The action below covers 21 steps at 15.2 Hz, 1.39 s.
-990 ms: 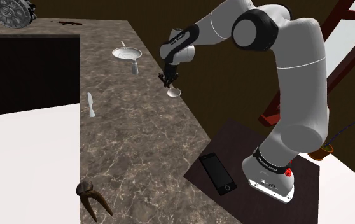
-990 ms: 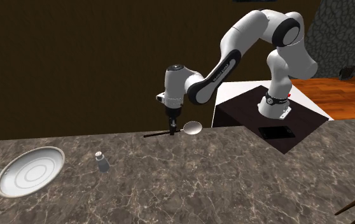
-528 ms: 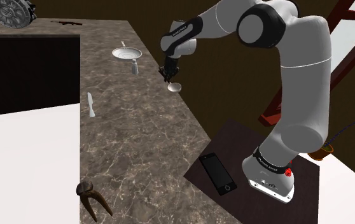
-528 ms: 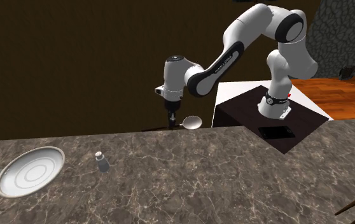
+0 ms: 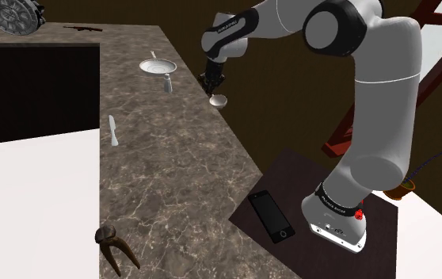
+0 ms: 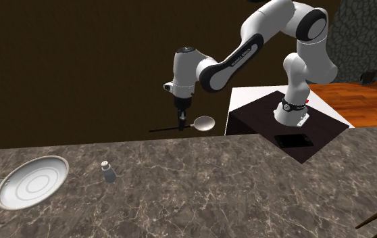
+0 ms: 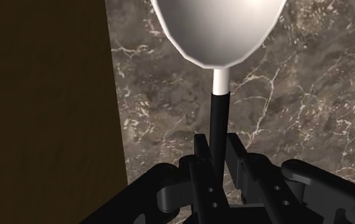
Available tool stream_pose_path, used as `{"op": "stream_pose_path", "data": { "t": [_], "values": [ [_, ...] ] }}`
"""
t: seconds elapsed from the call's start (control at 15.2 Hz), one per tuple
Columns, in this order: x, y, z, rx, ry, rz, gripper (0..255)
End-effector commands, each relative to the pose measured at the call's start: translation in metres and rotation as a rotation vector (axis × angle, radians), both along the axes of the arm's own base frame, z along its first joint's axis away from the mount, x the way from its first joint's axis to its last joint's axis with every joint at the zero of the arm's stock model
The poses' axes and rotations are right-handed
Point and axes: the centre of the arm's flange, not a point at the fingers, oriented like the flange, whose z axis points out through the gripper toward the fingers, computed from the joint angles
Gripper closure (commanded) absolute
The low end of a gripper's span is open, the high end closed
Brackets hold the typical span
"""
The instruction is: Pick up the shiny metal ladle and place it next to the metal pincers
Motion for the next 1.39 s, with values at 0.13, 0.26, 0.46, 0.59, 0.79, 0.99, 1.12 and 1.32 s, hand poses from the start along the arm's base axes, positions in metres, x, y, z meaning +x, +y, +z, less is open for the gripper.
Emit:
{"op": "stream_pose_path", "data": {
  "t": [0.13,0.26,0.46,0.59,0.79,0.99,1.12,1.32],
  "values": [
    [-0.001,-0.018,0.036,-0.009,-0.019,-0.021,255],
    [-0.001,-0.018,0.046,-0.009,-0.019,-0.021,255],
    [-0.001,-0.018,0.062,-0.009,-0.019,-0.021,255],
    [-0.001,-0.018,0.073,-0.009,-0.019,-0.021,255],
    [-0.001,-0.018,0.089,-0.009,-0.019,-0.021,255],
    [-0.001,-0.018,0.104,-0.009,-0.019,-0.021,255],
    [-0.001,-0.018,0.115,-0.009,-0.019,-0.021,255],
    [-0.001,-0.018,0.131,-0.009,-0.019,-0.021,255]
  ]
}}
